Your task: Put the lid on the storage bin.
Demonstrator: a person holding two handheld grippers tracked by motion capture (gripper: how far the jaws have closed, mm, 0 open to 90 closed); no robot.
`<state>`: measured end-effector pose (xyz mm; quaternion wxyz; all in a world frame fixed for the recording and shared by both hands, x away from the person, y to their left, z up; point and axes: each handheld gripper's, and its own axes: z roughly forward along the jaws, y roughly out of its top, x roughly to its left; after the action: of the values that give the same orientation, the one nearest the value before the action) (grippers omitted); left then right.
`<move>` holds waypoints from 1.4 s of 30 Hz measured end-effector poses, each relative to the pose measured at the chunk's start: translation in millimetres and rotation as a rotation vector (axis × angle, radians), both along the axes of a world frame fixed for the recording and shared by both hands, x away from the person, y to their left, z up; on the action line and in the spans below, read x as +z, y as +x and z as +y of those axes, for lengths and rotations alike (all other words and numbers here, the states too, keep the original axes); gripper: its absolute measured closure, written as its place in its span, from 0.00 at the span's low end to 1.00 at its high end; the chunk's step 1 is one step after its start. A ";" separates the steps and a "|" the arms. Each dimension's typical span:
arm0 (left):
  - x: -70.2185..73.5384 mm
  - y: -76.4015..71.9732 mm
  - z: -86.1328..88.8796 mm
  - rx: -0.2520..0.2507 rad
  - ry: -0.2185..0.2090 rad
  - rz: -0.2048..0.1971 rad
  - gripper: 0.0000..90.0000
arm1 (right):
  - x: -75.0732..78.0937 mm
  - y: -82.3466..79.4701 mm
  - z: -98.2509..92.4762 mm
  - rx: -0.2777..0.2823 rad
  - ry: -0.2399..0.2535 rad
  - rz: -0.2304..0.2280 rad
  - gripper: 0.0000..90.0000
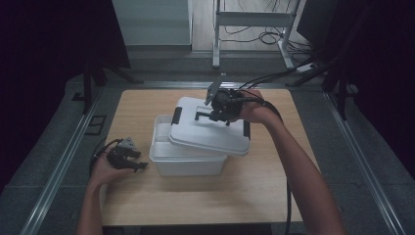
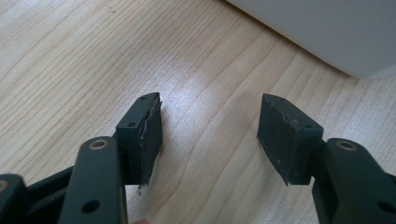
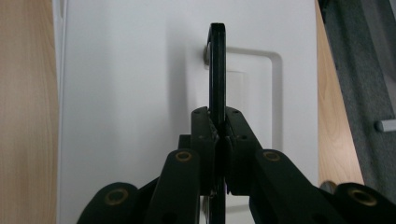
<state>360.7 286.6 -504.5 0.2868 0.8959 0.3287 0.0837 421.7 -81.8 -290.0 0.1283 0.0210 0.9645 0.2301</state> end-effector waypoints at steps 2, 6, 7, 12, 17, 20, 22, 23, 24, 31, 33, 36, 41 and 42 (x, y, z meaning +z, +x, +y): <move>0.1 -0.4 0.0 0.005 0.001 0.001 0.44 | -0.8 -0.9 8.2 0.016 -0.003 -0.001 0.93; 0.6 0.0 -1.1 -0.002 0.006 0.003 0.44 | -3.0 -1.6 19.9 0.035 0.001 0.002 0.93; 0.6 0.2 -1.6 -0.002 0.005 0.002 0.44 | -3.7 -1.4 23.0 0.040 0.000 0.004 0.93; 0.6 0.8 -1.9 -0.009 0.007 0.002 0.44 | -5.2 -2.4 36.2 0.059 -0.008 0.001 0.93; 1.7 0.2 -0.6 -0.006 0.006 0.002 0.44 | -7.9 -4.4 49.0 0.091 -0.010 0.005 0.93; 1.6 0.5 -0.5 -0.007 0.003 0.002 0.44 | -10.4 -5.4 54.5 0.101 -0.018 0.009 0.93; 1.0 0.6 -1.3 -0.008 0.005 0.004 0.44 | -12.2 -5.5 57.6 0.106 -0.022 0.011 0.93; 0.8 0.8 -1.5 -0.012 0.006 0.004 0.44 | -13.2 -5.4 59.9 0.111 -0.026 0.009 0.93; 0.7 0.9 -1.7 -0.012 0.007 0.005 0.44 | -13.7 -5.6 60.9 0.111 -0.029 0.012 0.93; 0.8 0.7 -0.9 -0.015 0.005 0.007 0.44 | -18.4 -6.5 67.9 0.124 -0.040 0.011 0.93; 0.7 0.7 -0.9 -0.016 0.003 0.007 0.44 | -19.0 -7.0 69.2 0.129 -0.040 0.012 0.93; 0.7 0.8 -0.9 -0.017 0.003 0.008 0.44 | -21.3 -8.4 72.6 0.137 -0.054 0.016 0.93; 0.6 0.7 -0.4 -0.015 -0.002 0.012 0.44 | -25.7 -8.6 77.2 0.141 -0.072 0.018 0.93; 0.5 0.6 -0.3 -0.014 -0.003 0.011 0.44 | -26.2 -8.4 77.7 0.141 -0.074 0.020 0.93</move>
<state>361.4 286.4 -503.9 0.2868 0.8982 0.3242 0.0765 413.3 -4.1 -316.3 0.1027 -0.0495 0.9726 0.2025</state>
